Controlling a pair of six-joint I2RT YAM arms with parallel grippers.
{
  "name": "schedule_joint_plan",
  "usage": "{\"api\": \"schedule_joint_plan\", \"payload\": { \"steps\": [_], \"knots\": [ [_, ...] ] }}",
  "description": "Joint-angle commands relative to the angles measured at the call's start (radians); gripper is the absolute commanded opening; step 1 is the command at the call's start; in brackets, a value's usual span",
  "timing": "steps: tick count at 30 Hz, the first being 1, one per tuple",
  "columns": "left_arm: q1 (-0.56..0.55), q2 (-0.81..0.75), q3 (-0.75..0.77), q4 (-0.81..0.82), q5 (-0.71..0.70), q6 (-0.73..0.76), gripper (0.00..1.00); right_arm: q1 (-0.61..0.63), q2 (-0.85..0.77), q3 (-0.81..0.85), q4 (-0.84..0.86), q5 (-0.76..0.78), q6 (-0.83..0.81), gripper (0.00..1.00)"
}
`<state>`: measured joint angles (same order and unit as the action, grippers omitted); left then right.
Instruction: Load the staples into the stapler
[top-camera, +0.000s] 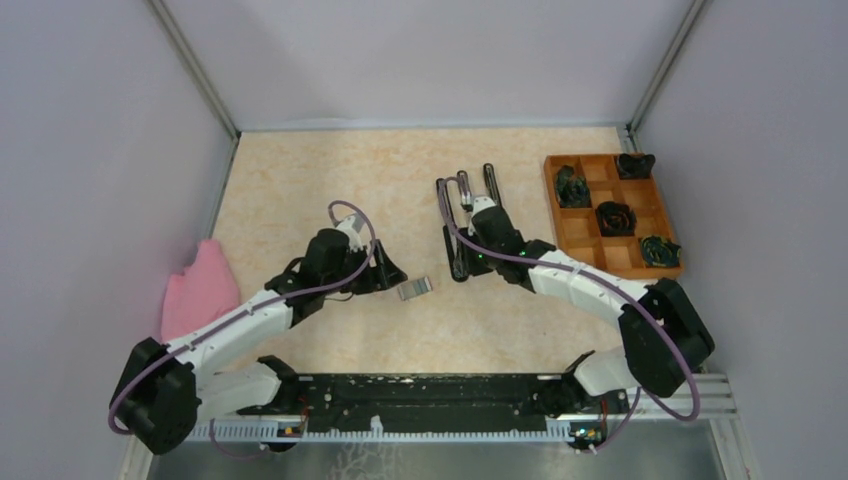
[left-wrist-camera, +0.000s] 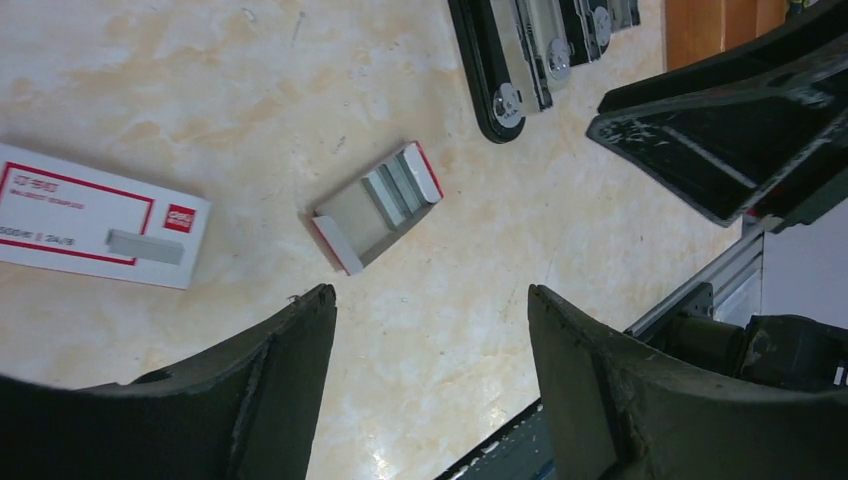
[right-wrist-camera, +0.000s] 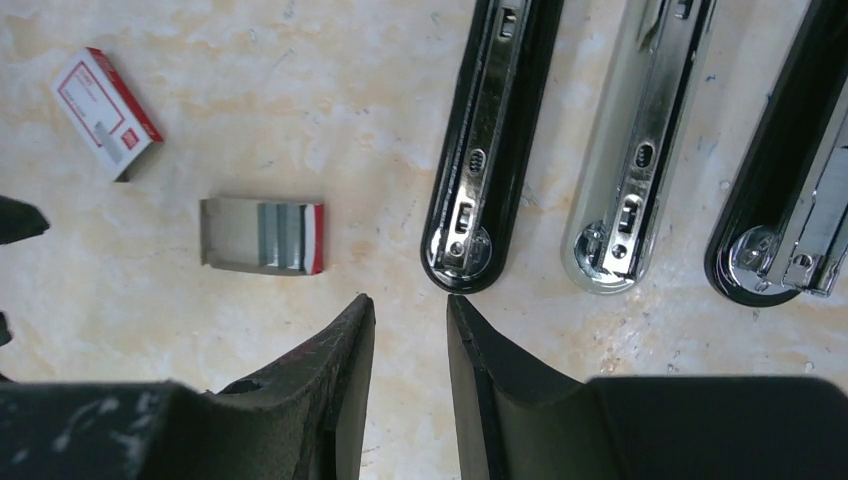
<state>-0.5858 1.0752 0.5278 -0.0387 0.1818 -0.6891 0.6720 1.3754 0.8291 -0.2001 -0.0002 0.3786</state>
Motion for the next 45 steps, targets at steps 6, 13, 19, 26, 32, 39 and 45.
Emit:
{"api": "schedule_joint_plan", "payload": {
  "steps": [6, 13, 19, 26, 32, 39, 45],
  "knots": [
    [-0.117, 0.16, 0.178, -0.168, -0.187, -0.066, 0.62, 0.008, -0.14, -0.167, 0.246, 0.114, -0.019, 0.38],
    [-0.192, 0.315, 0.309, -0.236, -0.252, -0.09, 0.49, 0.008, -0.259, -0.332, 0.443, 0.2, -0.084, 0.51],
    [-0.221, 0.439, 0.397, -0.299, -0.307, -0.117, 0.43, 0.008, -0.382, -0.445, 0.516, 0.309, -0.13, 0.57],
    [-0.242, 0.56, 0.504, -0.402, -0.352, -0.135, 0.32, 0.008, -0.532, -0.572, 0.639, 0.466, -0.145, 0.63],
    [-0.25, 0.615, 0.541, -0.45, -0.367, -0.147, 0.24, 0.008, -0.523, -0.582, 0.655, 0.488, -0.145, 0.63],
    [-0.252, 0.636, 0.548, -0.476, -0.394, -0.155, 0.2, 0.008, -0.494, -0.572, 0.653, 0.475, -0.148, 0.63],
    [-0.252, 0.661, 0.566, -0.469, -0.387, -0.155, 0.2, 0.008, -0.481, -0.57, 0.658, 0.474, -0.15, 0.63]
  ]
}}
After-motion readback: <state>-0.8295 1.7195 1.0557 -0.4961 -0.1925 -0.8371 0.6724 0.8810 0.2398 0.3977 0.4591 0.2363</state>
